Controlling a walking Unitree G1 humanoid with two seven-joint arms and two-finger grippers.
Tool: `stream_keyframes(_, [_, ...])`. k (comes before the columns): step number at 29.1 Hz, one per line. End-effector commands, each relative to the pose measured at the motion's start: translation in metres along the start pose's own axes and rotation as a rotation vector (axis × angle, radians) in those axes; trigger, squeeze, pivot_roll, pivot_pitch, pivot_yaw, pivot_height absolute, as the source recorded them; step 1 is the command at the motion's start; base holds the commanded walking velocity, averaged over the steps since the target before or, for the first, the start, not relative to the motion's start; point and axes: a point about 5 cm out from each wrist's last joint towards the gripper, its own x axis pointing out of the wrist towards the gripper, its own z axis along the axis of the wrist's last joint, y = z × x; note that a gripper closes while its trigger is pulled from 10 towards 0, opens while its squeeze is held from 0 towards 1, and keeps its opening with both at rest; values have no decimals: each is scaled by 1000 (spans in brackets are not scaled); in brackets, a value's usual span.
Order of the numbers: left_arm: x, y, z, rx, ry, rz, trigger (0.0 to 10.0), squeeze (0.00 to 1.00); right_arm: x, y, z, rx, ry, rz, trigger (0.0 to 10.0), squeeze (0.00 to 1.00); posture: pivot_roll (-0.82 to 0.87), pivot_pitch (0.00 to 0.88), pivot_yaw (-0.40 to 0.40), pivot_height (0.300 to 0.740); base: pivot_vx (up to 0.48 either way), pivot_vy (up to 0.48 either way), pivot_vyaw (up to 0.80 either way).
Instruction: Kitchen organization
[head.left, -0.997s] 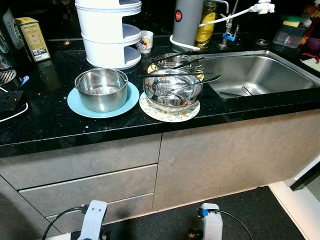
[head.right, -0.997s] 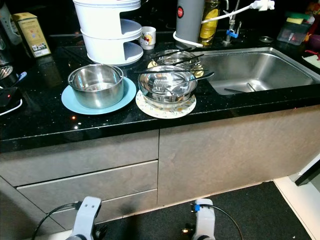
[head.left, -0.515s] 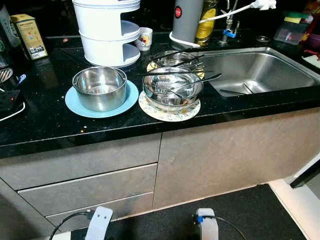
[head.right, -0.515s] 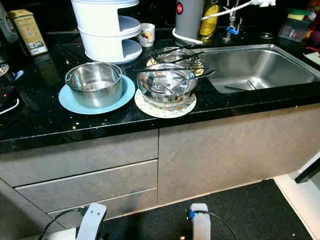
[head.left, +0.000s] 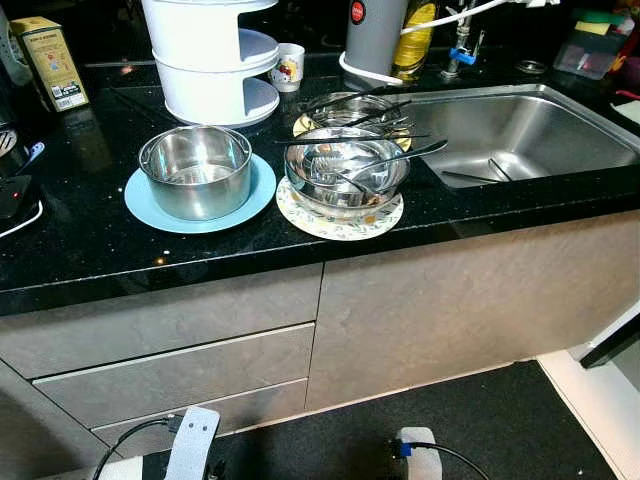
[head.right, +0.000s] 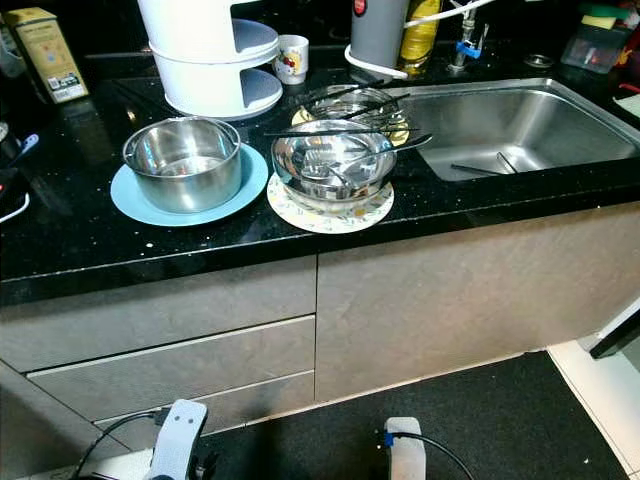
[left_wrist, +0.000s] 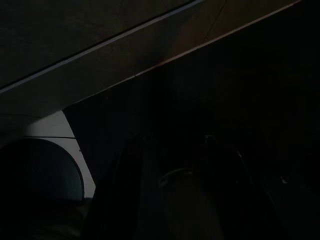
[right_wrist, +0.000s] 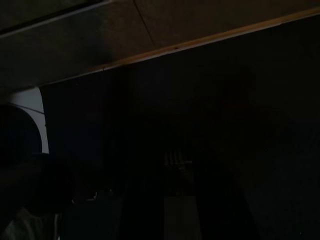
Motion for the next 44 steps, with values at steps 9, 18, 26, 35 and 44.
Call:
stream_keyframes(9, [1, -7, -4, -51, 6, -10, 10000, 0, -1, 0, -4, 7, 9, 3, 10000, 0, -66, 225, -31, 740, 0, 0, 0])
stream_keyframes(18, [3, -8, -1, -62, 0, -9, 10000, 0, -1, -2, -3, 4, 7, 2, 10000, 0, -70, 225, -34, 740, 0, -220, 0])
stream_keyframes(26, [4, -9, 1, -71, -9, -12, 10000, 0, -1, -4, -2, 4, 4, -2, 10000, 0, -74, 222, -34, 740, 0, -311, 0])
stream_keyframes(35, [5, -10, 3, -81, -14, -12, 10000, 0, -1, -8, 2, 2, -3, -7, 10000, 0, -78, 212, -38, 740, 0, -328, 0])
stream_keyframes(44, [6, -10, 4, -89, -20, -12, 10000, 0, 0, -9, 3, -2, -5, -5, 10000, 0, -81, 197, -42, 740, 0, -346, 0])
